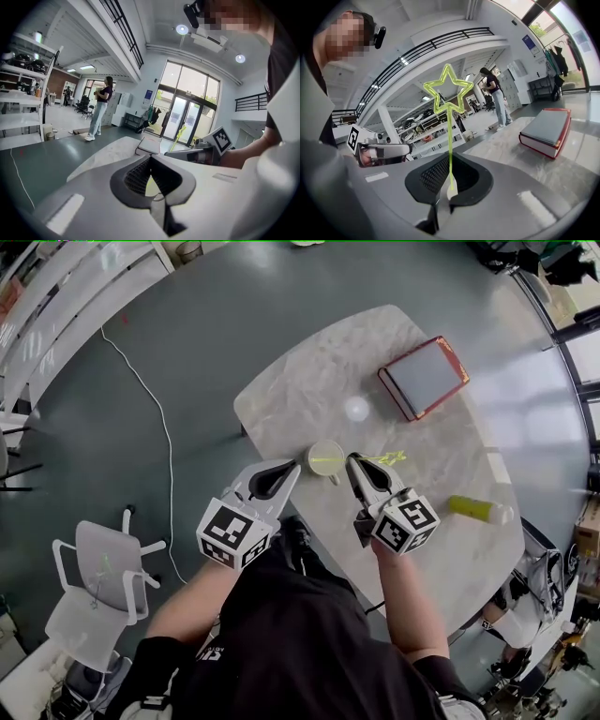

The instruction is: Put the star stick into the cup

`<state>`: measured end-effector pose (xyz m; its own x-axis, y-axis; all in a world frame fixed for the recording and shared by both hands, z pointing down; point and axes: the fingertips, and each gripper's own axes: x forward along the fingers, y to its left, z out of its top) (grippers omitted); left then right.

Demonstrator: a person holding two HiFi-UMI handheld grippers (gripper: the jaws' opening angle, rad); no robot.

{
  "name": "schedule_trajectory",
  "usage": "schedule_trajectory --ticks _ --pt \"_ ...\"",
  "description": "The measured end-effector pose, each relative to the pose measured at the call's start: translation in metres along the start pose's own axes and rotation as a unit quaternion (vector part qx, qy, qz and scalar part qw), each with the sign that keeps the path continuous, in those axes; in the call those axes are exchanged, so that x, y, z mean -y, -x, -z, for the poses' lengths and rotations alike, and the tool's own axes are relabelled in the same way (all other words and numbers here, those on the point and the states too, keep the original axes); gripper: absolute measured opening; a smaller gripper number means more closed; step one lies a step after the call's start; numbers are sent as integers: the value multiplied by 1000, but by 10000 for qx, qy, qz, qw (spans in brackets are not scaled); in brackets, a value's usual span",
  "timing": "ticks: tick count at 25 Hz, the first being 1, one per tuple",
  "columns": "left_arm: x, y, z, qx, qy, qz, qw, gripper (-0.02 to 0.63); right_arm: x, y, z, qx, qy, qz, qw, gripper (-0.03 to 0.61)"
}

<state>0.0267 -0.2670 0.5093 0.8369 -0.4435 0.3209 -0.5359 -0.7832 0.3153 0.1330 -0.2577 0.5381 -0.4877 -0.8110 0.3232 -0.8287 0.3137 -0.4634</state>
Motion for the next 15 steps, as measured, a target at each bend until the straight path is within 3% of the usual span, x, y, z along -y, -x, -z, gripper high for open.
schedule_trajectory --ticks 15 --pt "-10 -23 35 -332 153 -89 9993 2 24 -22 37 -454 -48 164 9988 30"
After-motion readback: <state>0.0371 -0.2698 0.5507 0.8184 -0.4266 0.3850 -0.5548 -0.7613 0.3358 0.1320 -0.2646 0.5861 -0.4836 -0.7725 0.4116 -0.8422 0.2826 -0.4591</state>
